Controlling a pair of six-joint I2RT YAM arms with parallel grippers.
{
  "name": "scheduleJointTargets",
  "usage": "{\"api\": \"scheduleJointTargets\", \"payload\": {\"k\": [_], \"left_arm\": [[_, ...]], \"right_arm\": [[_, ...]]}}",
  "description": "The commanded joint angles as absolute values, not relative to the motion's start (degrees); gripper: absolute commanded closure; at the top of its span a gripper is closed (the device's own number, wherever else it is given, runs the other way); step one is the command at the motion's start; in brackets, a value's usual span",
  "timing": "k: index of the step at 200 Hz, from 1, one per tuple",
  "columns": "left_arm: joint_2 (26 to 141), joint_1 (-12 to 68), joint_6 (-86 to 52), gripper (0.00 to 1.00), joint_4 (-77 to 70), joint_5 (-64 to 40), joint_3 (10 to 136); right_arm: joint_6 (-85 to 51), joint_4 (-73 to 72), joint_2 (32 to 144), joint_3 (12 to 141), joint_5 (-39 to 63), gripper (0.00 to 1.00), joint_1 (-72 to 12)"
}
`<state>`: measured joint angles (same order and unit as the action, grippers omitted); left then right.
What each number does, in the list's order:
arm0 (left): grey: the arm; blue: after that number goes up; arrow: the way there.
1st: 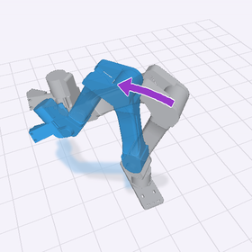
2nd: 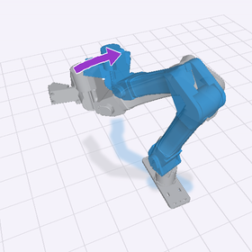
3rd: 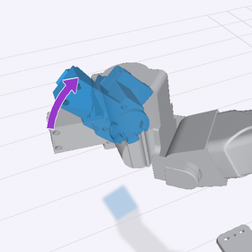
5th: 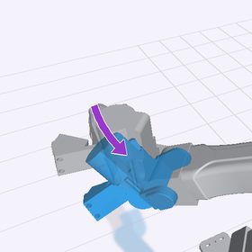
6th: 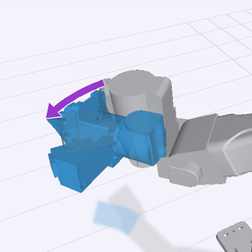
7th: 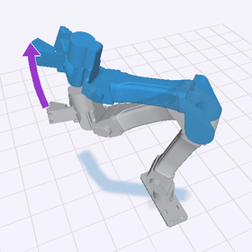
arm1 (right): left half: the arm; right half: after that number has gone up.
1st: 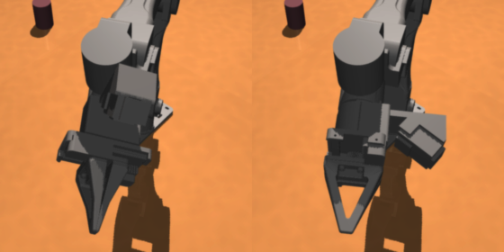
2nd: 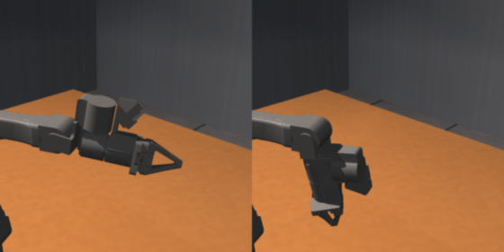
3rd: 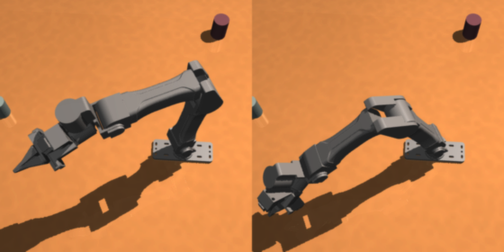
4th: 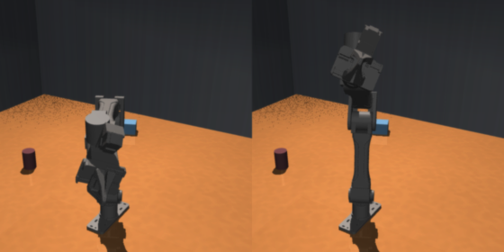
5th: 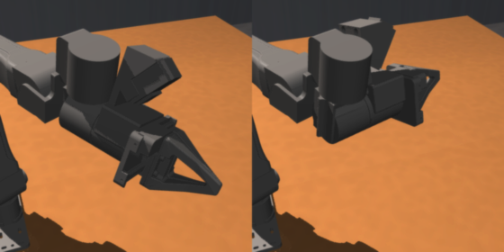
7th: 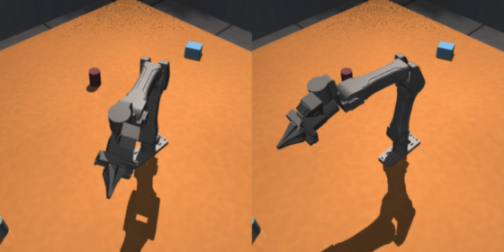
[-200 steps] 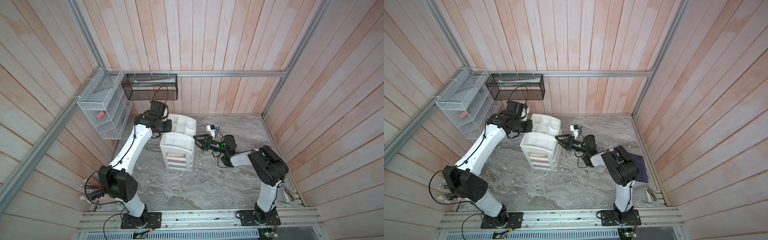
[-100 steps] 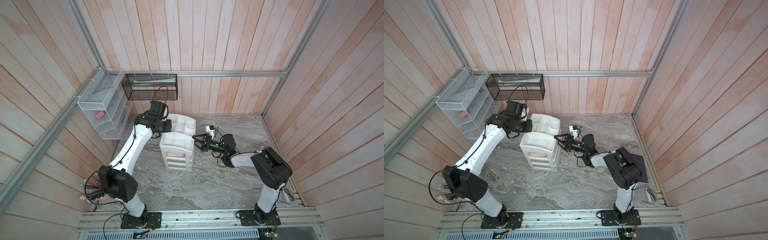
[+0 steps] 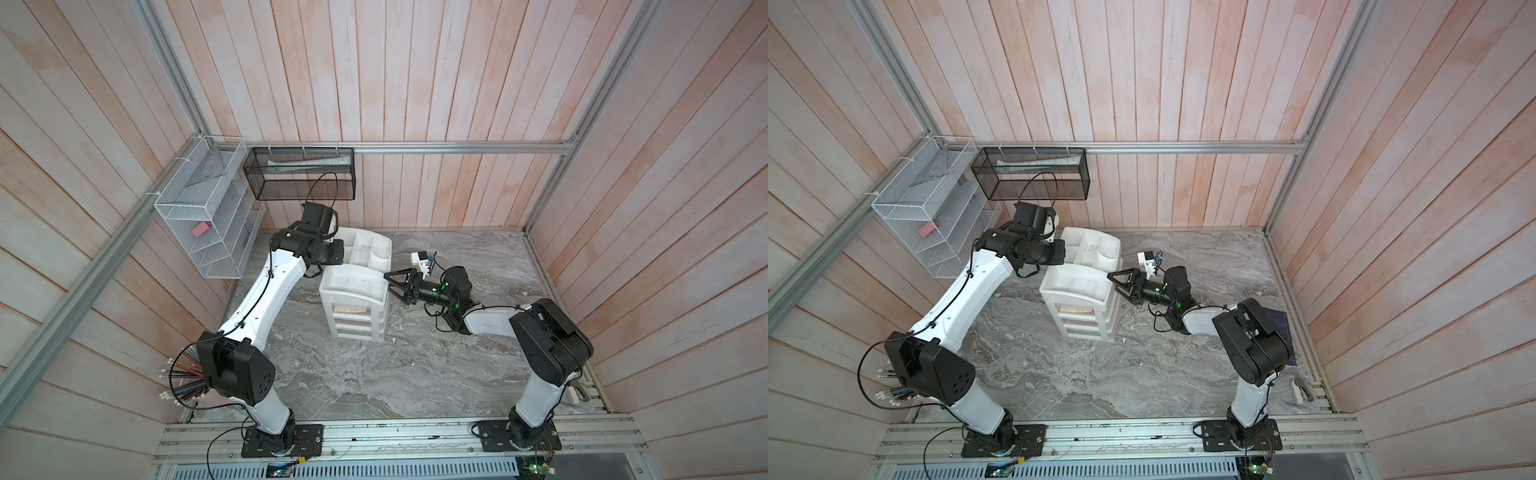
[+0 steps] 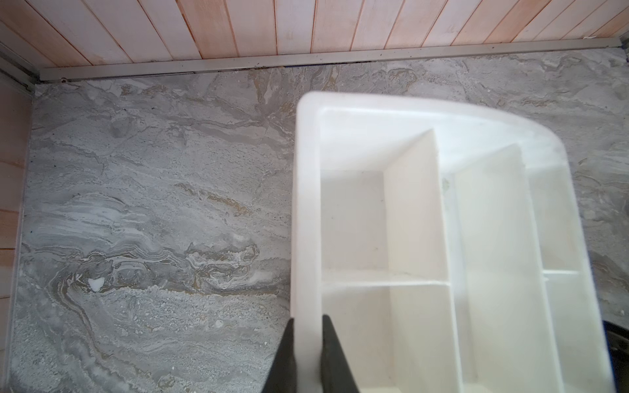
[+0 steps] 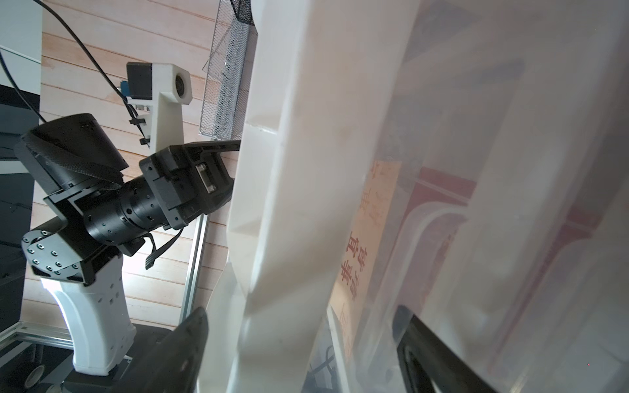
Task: Take the postcards out of the drawer
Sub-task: Open the drawer at the center of the board.
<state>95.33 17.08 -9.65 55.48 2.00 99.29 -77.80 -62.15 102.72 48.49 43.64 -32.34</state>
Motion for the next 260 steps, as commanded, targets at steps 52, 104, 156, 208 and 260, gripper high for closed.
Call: {"api": "scheduleJointTargets", "payload": {"k": [52,104,156,208,260], "left_arm": [[95.5,17.6,-9.1,1.0,54.4,4.7,98.1],[95.3,17.7,-9.2,1.0,54.6,6.0,98.2],[95.0,17.6,-9.1,1.0,55.1,7.4,98.8],[94.3,17.7,-8.9,1.0,55.5,8.7,99.4],[94.5,17.7,-8.0,1.0,55.8,10.5,100.1]], "right_arm": [[-83.3,-80.9,99.7,48.5,46.9,0.16,-30.5],[-85.4,-86.4,100.2,46.0,45.9,0.16,-29.6],[-93.3,-101.7,105.1,44.2,45.2,0.18,-28.5],[-92.8,-101.8,105.5,43.3,45.6,0.18,-28.0],[-92.1,-99.6,104.0,41.9,47.1,0.2,-26.6]]}}
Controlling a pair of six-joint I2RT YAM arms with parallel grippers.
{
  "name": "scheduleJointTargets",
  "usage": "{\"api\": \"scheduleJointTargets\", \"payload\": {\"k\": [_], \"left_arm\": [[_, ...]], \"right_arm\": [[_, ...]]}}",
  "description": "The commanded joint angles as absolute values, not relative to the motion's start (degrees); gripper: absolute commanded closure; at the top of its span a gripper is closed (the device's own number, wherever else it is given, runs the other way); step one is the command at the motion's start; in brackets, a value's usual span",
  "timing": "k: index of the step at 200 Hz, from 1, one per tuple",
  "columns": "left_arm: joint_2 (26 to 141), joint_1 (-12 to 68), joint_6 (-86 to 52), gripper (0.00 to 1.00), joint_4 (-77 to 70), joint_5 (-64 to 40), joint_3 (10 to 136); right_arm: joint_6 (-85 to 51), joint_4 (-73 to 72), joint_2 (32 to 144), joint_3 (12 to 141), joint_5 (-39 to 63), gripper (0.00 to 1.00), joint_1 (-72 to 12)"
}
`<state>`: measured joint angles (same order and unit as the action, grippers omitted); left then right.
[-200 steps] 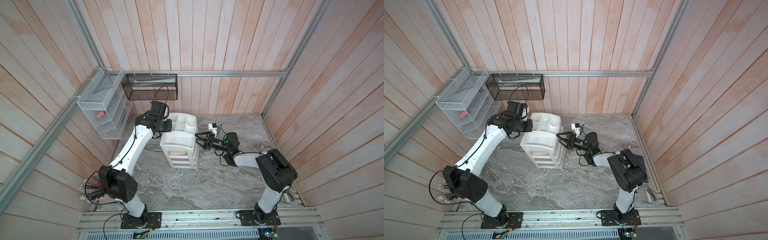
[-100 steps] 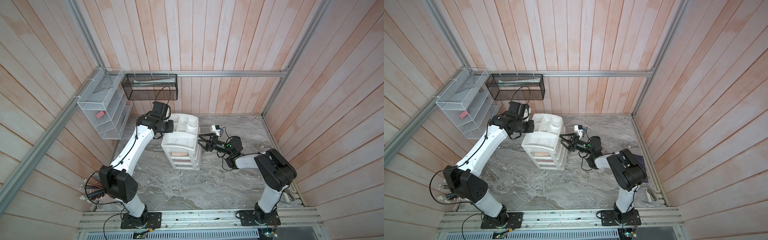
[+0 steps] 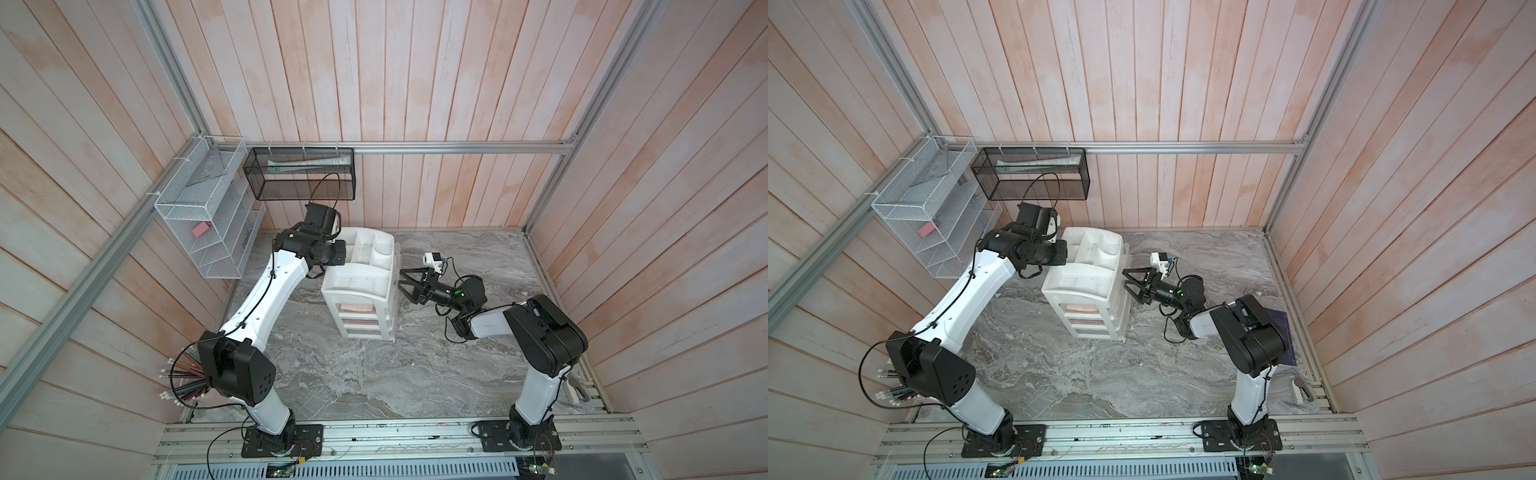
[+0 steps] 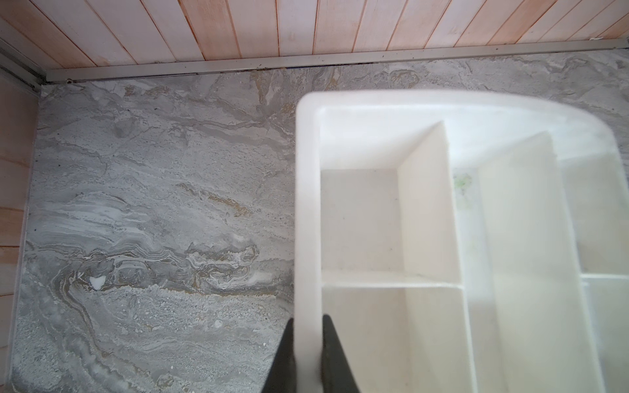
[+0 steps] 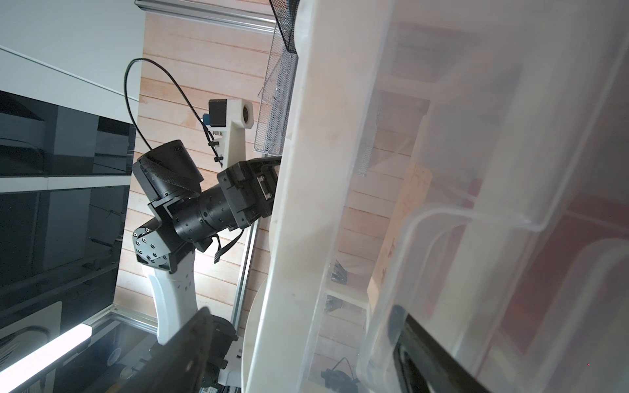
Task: Take the postcards out of the drawer
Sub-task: Open the drawer at the center of the board.
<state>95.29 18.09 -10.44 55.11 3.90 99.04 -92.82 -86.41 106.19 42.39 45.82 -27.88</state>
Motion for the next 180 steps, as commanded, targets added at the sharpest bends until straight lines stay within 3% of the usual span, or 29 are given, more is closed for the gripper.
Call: {"api": "scheduleJointTargets", "payload": {"k": [1,62,120,180], "left_arm": [[94.6,17.7,-8.0,1.0,55.8,10.5,100.2],[93.7,17.7,-7.5,1.0,54.9,10.1,101.2],[93.2,17.6,-8.7,1.0,52.9,9.6,101.0],[93.2,17.3,-10.7,1.0,50.1,9.0,100.8]], "right_arm": [[-91.9,-99.4,103.8,41.9,47.2,0.2,-26.5],[-78.6,-79.0,97.7,40.7,49.8,0.22,-25.8],[-59.3,-45.6,92.9,47.6,47.6,0.3,-25.7],[-55.7,-36.0,96.3,55.6,50.1,0.4,-24.4]]}}
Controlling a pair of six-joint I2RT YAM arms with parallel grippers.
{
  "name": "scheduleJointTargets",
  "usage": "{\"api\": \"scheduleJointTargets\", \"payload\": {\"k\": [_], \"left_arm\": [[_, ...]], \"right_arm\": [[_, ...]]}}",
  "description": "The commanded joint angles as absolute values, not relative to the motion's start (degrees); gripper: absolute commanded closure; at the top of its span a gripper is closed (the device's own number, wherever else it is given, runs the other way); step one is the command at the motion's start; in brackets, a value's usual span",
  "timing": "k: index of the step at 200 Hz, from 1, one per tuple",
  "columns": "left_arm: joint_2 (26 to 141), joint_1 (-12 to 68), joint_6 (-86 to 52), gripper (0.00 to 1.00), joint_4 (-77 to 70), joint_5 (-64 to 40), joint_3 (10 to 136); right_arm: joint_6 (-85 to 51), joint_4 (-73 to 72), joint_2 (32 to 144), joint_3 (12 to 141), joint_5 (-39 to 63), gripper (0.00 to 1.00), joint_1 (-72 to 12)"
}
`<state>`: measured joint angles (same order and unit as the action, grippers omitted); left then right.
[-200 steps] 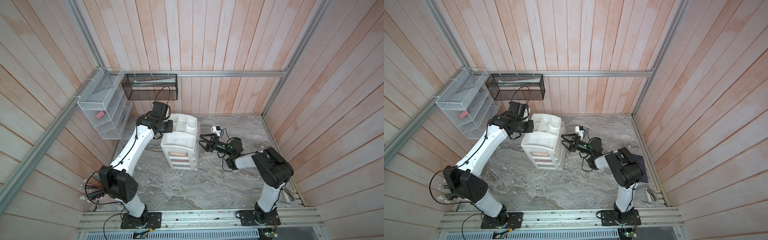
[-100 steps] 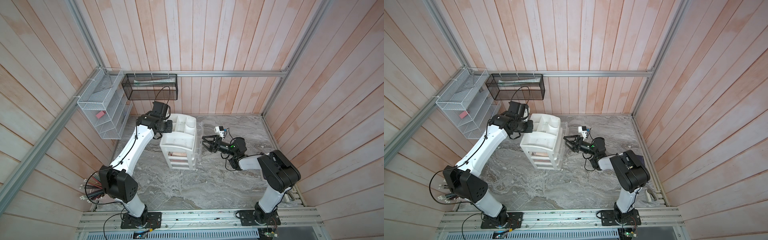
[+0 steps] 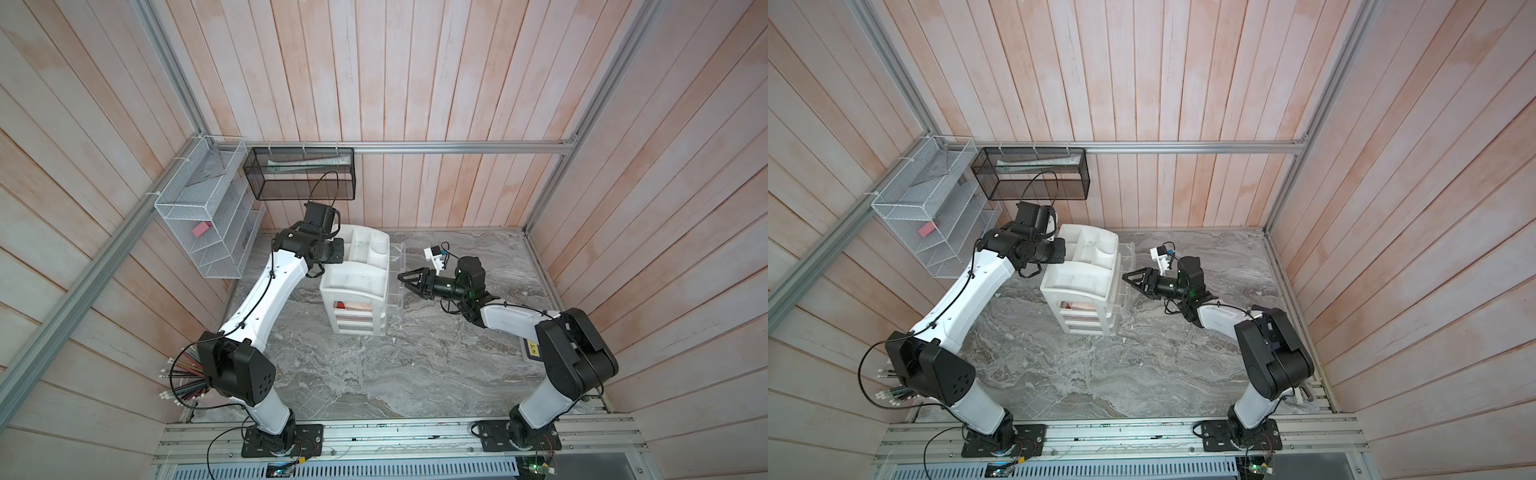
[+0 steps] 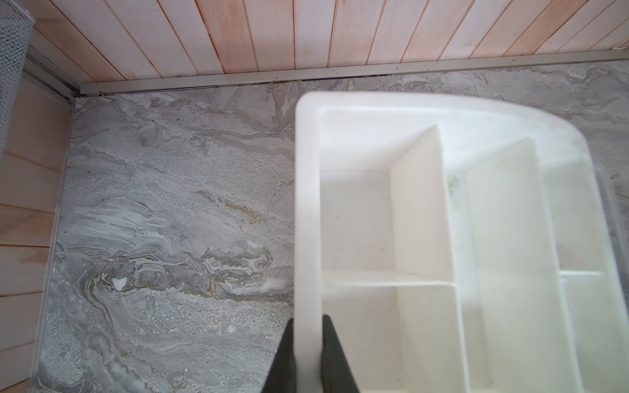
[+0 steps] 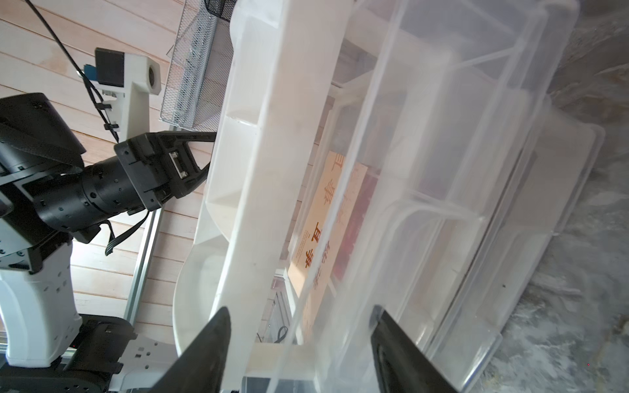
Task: Take the postcards out of the drawer
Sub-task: Open the drawer at the center of the board.
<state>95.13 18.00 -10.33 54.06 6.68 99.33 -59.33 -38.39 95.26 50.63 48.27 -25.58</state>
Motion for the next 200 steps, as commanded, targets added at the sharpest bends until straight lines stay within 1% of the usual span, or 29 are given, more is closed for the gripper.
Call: {"api": "scheduleJointTargets", "payload": {"k": [1,32,69,109,144,200], "left_arm": [[93.2,17.3,-10.7,1.0,50.0,9.0,100.8],[92.9,16.3,-12.0,1.0,47.8,6.6,99.3],[93.8,14.2,-12.6,1.0,46.9,3.4,99.2],[95.9,13.6,-12.5,1.0,47.1,1.8,101.3],[96.5,13.6,-12.7,1.0,47.1,3.4,102.0],[96.2,13.6,-12.8,1.0,48.5,8.2,102.3]], "right_arm": [[-55.7,-36.0,96.4,55.8,50.2,0.4,-24.4],[-53.2,-30.2,98.2,60.9,50.8,0.45,-24.3],[-52.9,-28.0,100.5,64.4,51.9,0.49,-23.8],[-53.4,-27.8,103.5,66.1,54.4,0.53,-23.1],[-53.9,-27.7,105.7,67.8,56.1,0.57,-22.7],[-54.1,-27.6,108.0,69.6,58.1,0.61,-22.2]]}}
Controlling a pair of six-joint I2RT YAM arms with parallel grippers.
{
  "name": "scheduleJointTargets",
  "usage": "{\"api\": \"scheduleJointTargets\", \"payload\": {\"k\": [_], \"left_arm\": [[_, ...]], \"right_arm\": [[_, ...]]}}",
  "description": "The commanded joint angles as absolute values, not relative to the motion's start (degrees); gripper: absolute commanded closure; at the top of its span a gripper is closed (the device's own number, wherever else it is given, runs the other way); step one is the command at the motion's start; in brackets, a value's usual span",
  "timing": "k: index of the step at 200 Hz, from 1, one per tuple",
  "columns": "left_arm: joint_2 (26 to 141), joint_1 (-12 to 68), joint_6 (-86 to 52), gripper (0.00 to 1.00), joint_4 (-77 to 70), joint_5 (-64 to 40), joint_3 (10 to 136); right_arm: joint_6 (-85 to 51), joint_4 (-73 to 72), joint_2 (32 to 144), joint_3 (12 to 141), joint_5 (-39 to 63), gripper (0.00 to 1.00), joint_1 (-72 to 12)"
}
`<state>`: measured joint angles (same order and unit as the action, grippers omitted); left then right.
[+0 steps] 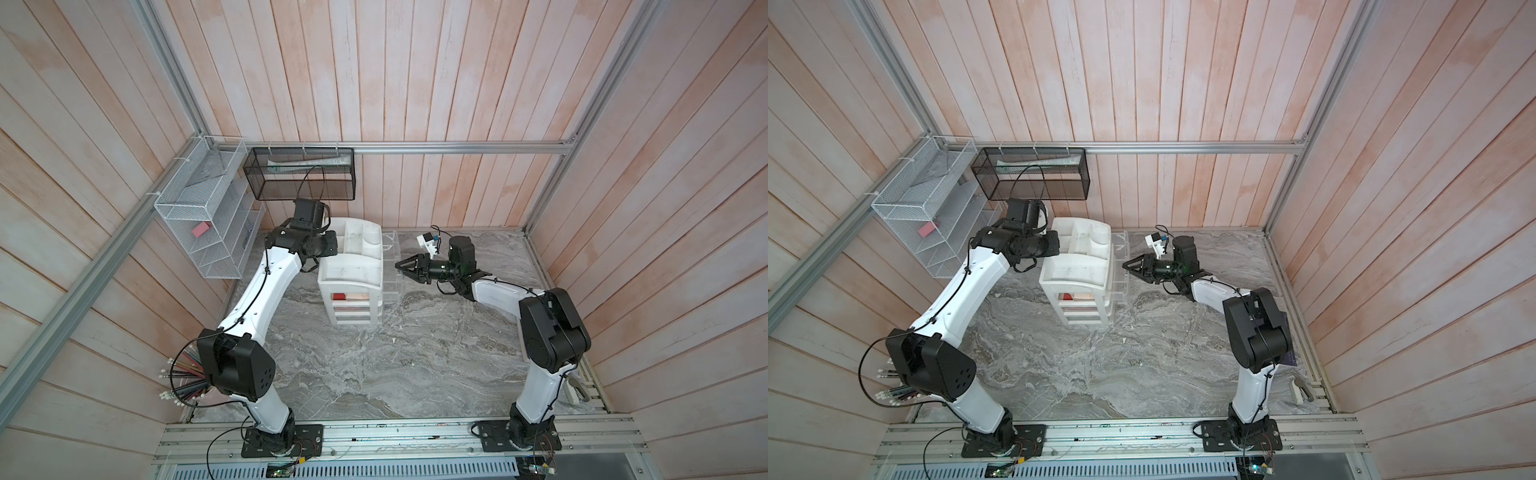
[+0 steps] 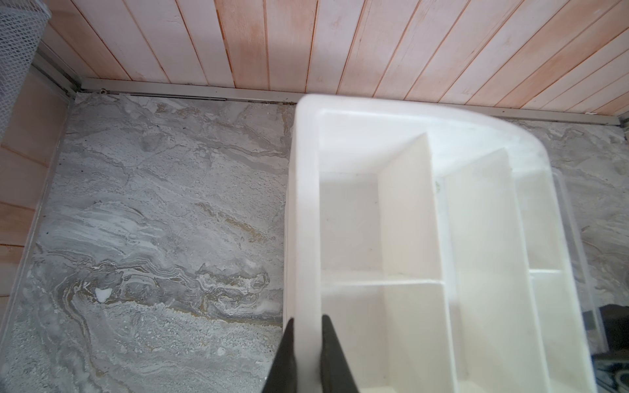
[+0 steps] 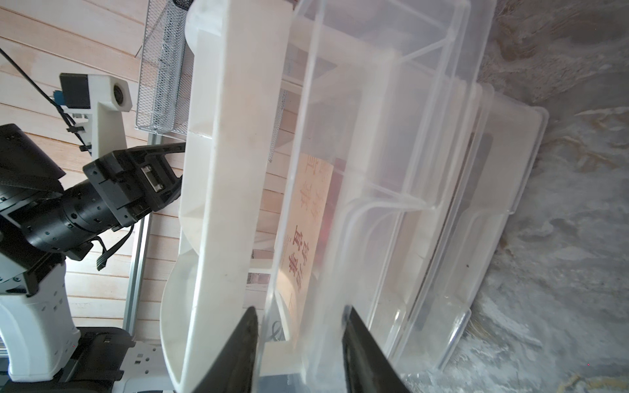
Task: Take the postcards out of the drawer
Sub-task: Open the drawer at the center of the board.
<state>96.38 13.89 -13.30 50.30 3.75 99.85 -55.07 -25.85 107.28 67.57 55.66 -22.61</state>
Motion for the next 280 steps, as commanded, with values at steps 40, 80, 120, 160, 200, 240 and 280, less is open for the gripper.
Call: {"api": "scheduleJointTargets", "payload": {"k": [40,80,120,160,200,240,280], "left_arm": [[94.9,13.6,-12.5,1.0,48.9,9.8,102.4],[94.0,13.3,-11.1,1.0,49.6,10.5,102.5],[93.5,13.2,-10.9,1.0,50.0,10.5,102.5],[93.0,13.2,-11.5,1.0,49.8,11.6,102.5],[93.2,13.1,-11.7,1.0,49.2,9.9,102.4],[93.9,13.0,-11.1,1.0,49.1,9.7,102.4],[94.7,12.7,-11.4,0.97,48.2,7.8,102.4]], "right_arm": [[-52.5,-26.2,107.4,69.5,58.5,0.62,-22.0],[-50.0,-22.8,106.4,70.0,58.8,0.66,-21.9],[-48.6,-20.7,105.0,69.4,58.5,0.69,-21.8],[-47.6,-18.0,103.3,69.2,56.8,0.68,-21.7],[-49.2,-19.8,104.1,69.3,56.8,0.65,-21.8],[-50.4,-22.3,104.1,68.5,57.5,0.6,-21.9],[-50.6,-23.8,104.1,68.4,58.7,0.53,-22.1]]}}
